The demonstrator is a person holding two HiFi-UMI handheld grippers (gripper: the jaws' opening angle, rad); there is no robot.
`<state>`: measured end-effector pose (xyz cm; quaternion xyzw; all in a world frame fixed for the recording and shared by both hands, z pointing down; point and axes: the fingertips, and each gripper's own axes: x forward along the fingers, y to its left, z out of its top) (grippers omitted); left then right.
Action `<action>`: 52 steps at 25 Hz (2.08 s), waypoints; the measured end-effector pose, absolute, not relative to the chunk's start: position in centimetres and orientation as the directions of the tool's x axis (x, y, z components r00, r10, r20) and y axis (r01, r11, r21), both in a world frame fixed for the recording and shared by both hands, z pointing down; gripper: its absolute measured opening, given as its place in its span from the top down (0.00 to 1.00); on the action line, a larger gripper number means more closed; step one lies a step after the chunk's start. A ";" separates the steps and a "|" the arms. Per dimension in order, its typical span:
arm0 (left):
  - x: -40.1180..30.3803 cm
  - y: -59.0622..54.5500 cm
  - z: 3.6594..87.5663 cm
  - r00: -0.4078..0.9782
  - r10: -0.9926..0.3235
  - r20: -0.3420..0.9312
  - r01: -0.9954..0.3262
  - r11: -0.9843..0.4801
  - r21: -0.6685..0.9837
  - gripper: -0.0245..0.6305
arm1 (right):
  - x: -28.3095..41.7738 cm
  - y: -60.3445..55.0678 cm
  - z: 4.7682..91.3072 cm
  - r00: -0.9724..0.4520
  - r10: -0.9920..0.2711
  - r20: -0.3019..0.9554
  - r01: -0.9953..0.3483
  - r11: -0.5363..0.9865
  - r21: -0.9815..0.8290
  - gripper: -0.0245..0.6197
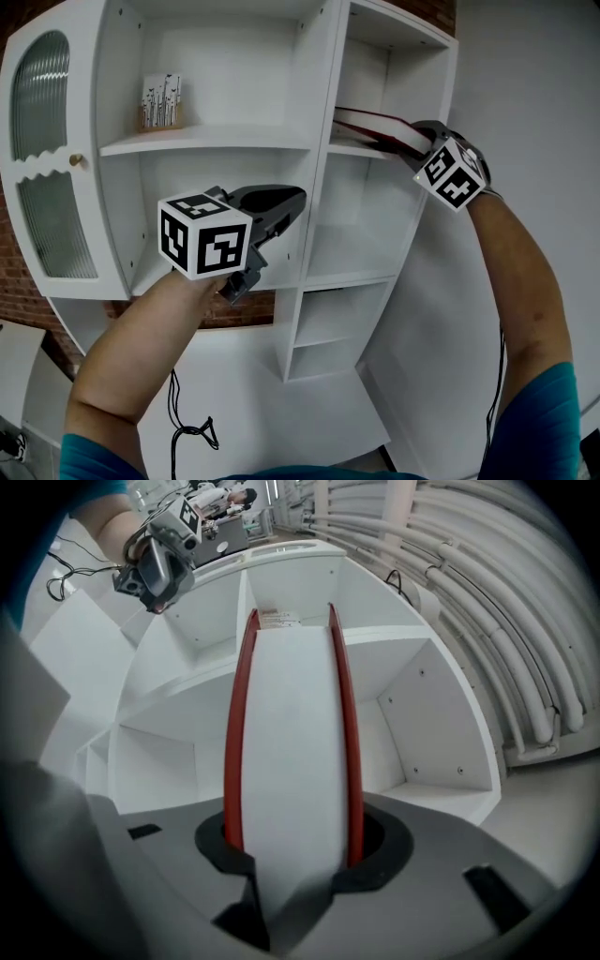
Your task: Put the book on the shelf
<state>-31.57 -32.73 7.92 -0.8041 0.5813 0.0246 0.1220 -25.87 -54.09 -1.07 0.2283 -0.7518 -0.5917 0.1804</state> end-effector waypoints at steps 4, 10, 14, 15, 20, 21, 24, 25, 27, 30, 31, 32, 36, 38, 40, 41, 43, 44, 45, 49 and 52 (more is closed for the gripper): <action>-32.3 -33.2 7.9 0.320 -0.931 -0.178 -0.942 -0.291 -0.169 0.93 | -27.0 -54.8 -0.7 -0.826 -0.562 0.033 -0.084 0.181 0.980 0.68; -32.9 -34.0 8.2 0.322 -0.932 -0.169 -0.940 -0.294 -0.171 0.93 | -27.9 -54.8 -0.3 -0.832 -0.543 0.115 0.007 0.197 0.980 0.66; -33.1 -34.4 8.2 0.325 -0.930 -0.168 -0.940 -0.298 -0.169 0.93 | -28.3 -54.7 -0.4 -0.834 -0.532 0.146 0.033 0.216 0.976 0.66; -33.2 -34.4 8.2 0.327 -0.930 -0.168 -0.939 -0.299 -0.169 0.93 | -28.4 -54.6 -0.4 -0.836 -0.526 0.156 0.040 0.226 0.973 0.66; -33.3 -34.7 8.3 0.330 -0.929 -0.169 -0.938 -0.304 -0.166 0.93 | -28.3 -54.0 0.1 -0.827 -0.499 0.259 0.125 0.287 0.950 0.60; -33.4 -34.7 8.3 0.330 -0.929 -0.170 -0.939 -0.303 -0.165 0.93 | -28.4 -53.8 0.2 -0.825 -0.492 0.278 0.138 0.300 0.944 0.59; -33.5 -34.7 8.4 0.329 -0.929 -0.169 -0.939 -0.303 -0.163 0.93 | -28.7 -53.4 0.3 -0.823 -0.482 0.302 0.154 0.322 0.934 0.58; -33.5 -34.7 8.4 0.329 -0.929 -0.167 -0.939 -0.303 -0.163 0.93 | -28.8 -53.3 0.4 -0.822 -0.478 0.310 0.160 0.328 0.931 0.58; -33.4 -34.7 8.6 0.332 -0.929 -0.163 -0.938 -0.307 -0.162 0.93 | -29.2 -52.9 0.9 -0.819 -0.467 0.333 0.178 0.344 0.922 0.56; -33.5 -34.6 8.7 0.334 -0.929 -0.162 -0.937 -0.309 -0.164 0.93 | -30.1 -52.6 1.8 -0.815 -0.453 0.363 0.207 0.356 0.911 0.54; -33.6 -34.6 8.7 0.334 -0.929 -0.161 -0.937 -0.308 -0.164 0.93 | -30.4 -52.6 2.0 -0.813 -0.451 0.369 0.214 0.359 0.909 0.54; -33.7 -34.6 8.8 0.333 -0.929 -0.160 -0.937 -0.308 -0.163 0.93 | -30.7 -52.7 2.2 -0.811 -0.449 0.375 0.219 0.361 0.906 0.54; -34.1 -34.4 9.0 0.333 -0.930 -0.158 -0.938 -0.308 -0.159 0.93 | -32.1 -52.7 2.7 -0.807 -0.443 0.390 0.222 0.385 0.896 0.53; -34.4 -34.3 9.0 0.331 -0.930 -0.159 -0.939 -0.307 -0.156 0.93 | -32.7 -52.6 2.7 -0.806 -0.440 0.396 0.222 0.395 0.891 0.53; -34.7 -34.2 9.1 0.329 -0.931 -0.161 -0.940 -0.306 -0.151 0.93 | -33.2 -52.9 2.7 -0.806 -0.435 0.403 0.233 0.393 0.890 0.52; -34.9 -34.3 9.2 0.328 -0.931 -0.161 -0.940 -0.306 -0.149 0.93 | -33.4 -53.0 2.6 -0.805 -0.430 0.409 0.240 0.395 0.887 0.51; -35.2 -34.3 9.4 0.328 -0.931 -0.161 -0.941 -0.306 -0.146 0.93 | -33.5 -53.1 2.7 -0.805 -0.417 0.422 0.249 0.409 0.878 0.51; -35.3 -34.3 9.6 0.327 -0.931 -0.160 -0.941 -0.306 -0.144 0.93 | -33.6 -53.2 2.7 -0.805 -0.410 0.428 0.252 0.416 0.874 0.50; -35.5 -34.4 9.7 0.327 -0.931 -0.159 -0.941 -0.306 -0.142 0.93 | -33.7 -53.2 2.7 -0.806 -0.404 0.432 0.254 0.423 0.870 0.50; -35.8 -34.5 9.8 0.329 -0.931 -0.159 -0.941 -0.309 -0.136 0.93 | -34.0 -53.5 2.9 -0.812 -0.385 0.438 0.257 0.438 0.862 0.48; -35.8 -34.5 9.8 0.334 -0.928 -0.163 -0.940 -0.315 -0.134 0.93 | -34.1 -53.5 2.9 -0.819 -0.385 0.425 0.244 0.436 0.866 0.47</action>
